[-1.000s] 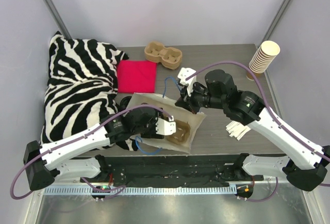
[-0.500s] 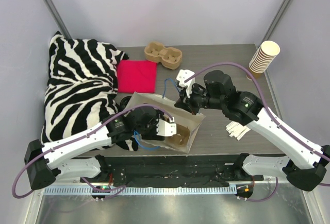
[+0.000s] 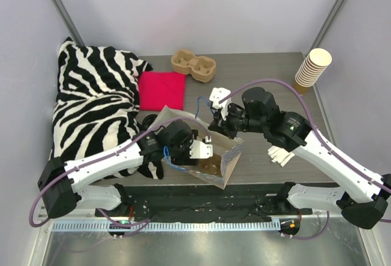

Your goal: Pack the takeout coffee

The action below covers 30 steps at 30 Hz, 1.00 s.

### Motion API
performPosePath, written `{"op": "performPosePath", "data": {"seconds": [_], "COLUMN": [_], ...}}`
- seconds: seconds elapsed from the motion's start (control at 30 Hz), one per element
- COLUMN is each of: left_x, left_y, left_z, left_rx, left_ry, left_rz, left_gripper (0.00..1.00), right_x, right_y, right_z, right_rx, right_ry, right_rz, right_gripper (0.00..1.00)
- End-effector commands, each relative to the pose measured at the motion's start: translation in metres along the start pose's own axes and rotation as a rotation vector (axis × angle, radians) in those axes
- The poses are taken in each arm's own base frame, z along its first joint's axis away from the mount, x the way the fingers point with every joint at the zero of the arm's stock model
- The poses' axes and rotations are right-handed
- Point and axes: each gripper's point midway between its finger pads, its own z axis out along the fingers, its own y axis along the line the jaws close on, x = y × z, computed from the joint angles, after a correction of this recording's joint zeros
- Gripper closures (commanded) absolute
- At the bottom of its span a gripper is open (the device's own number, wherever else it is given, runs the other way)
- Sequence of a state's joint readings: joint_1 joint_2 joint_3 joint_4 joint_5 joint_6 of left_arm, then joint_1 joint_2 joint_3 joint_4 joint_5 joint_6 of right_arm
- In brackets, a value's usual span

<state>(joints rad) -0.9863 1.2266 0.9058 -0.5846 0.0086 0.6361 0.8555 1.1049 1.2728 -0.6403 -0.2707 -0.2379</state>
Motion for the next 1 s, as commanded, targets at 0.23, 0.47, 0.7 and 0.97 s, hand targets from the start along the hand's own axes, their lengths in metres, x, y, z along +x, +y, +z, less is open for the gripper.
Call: {"op": "performPosePath", "data": {"seconds": [0.23, 0.47, 0.7, 0.97], "left_x": [0.031, 0.050, 0.068, 0.084], "left_y": [-0.026, -0.033, -0.042, -0.048], "left_z": [0.024, 0.039, 0.052, 0.060], "left_rx": [0.188, 0.234, 0.288, 0.317], "left_ry": [0.136, 0.209, 0.280, 0.333], "left_rz": [-0.065, -0.106, -0.126, -0.123], "left_gripper": [1.00, 1.00, 1.00, 1.00], "right_x": [-0.035, -0.015, -0.005, 0.000], "right_y": [-0.008, -0.021, -0.029, -0.049], "right_z": [-0.013, -0.010, -0.010, -0.013], "right_rx": [0.056, 0.116, 0.132, 0.160], "right_ry": [-0.141, -0.091, -0.069, -0.062], "right_rz": [-0.058, 0.000, 0.038, 0.097], "right_gripper": [0.99, 0.99, 0.99, 0.99]}}
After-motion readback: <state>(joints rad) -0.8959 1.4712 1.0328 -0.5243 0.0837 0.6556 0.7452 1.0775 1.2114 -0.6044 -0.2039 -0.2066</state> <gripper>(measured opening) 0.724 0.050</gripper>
